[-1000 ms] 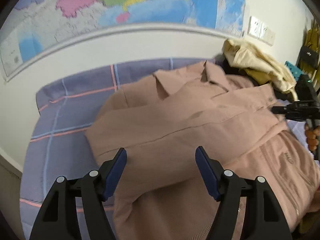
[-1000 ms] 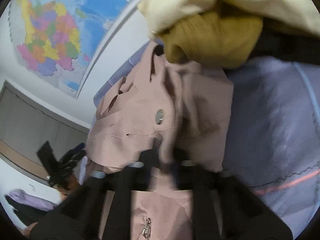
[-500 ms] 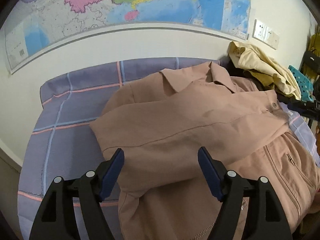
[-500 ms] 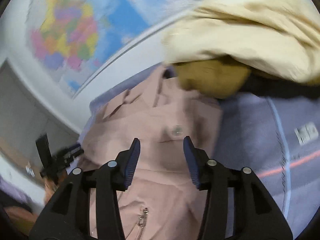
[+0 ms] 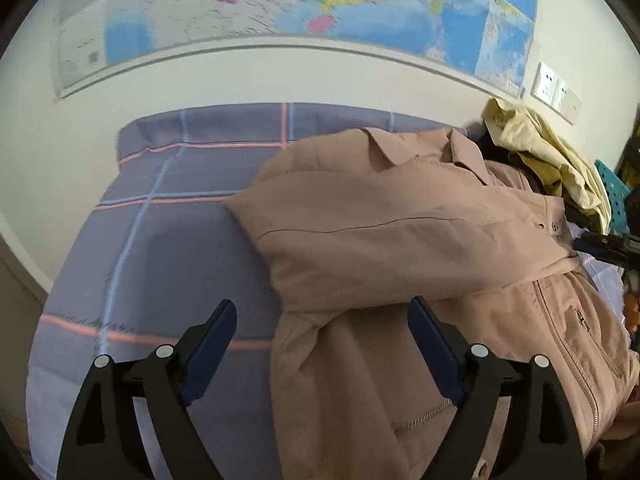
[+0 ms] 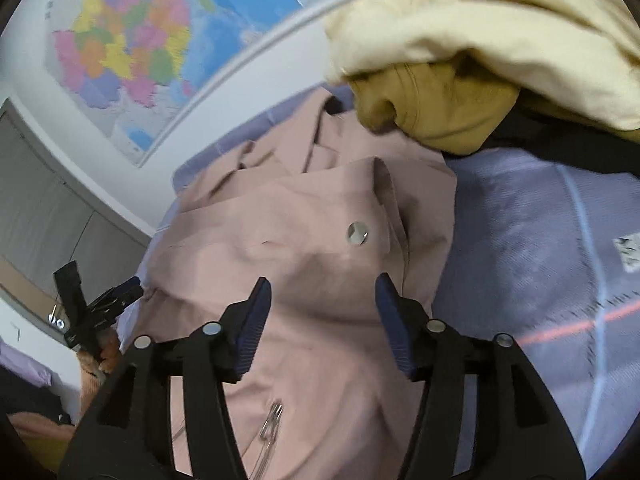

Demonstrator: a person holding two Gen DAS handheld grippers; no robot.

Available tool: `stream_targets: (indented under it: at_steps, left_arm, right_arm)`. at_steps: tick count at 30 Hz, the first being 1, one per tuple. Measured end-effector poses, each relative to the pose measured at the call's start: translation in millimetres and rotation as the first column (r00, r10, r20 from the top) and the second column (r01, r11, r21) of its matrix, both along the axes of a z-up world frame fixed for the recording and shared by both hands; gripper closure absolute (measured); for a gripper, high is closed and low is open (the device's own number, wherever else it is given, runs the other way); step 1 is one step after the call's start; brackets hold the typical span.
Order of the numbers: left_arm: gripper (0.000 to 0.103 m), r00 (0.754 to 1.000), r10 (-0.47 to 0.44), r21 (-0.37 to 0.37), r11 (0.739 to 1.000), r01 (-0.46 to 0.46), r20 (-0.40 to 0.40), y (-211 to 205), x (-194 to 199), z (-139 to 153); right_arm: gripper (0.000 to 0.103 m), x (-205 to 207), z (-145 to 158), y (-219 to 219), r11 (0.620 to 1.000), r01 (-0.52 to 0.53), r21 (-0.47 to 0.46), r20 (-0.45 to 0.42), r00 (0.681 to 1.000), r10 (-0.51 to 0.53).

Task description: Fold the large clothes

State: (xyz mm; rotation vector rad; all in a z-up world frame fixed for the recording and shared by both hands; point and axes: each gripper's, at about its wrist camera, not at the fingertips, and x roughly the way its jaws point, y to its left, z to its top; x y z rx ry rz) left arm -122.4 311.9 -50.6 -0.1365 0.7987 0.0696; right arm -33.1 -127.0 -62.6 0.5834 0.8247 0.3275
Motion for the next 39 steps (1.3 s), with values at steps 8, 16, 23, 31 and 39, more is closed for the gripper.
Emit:
stream_targets:
  at_steps: [8,16,23,31,39]
  left_arm:
    - [0.013,1.0,0.018,-0.011,1.0,-0.019,-0.007,-3,-34,-3]
    - [0.013,1.0,0.003,-0.124,0.992,-0.006,-0.028,6,-79,-15]
    - [0.013,0.993,-0.105,-0.246,0.965,0.086,-0.063,-2,-108,-32]
    - [0.009,0.971,-0.239,-0.313,0.924,0.219,-0.027,-33,-127,-37]
    - [0.017,0.957,-0.289,-0.346,0.897,0.276,0.014,-65,-129,-40]
  right_arm:
    - [0.026,-70,9,-11,0.998,0.026,0.051,0.032,0.999,-0.028]
    - [0.019,-138,-22,-15,0.992,0.014,0.122,-0.038,0.999,-0.009]
    - [0.016,-165,-35,1,0.979,-0.063,0.196,-0.035,0.997,0.071]
    - [0.014,-166,-30,38,0.964,-0.197,0.181,0.035,0.98,0.194]
    - [0.039,-154,-32,68,0.948,-0.278,0.152,0.044,0.961,0.275]
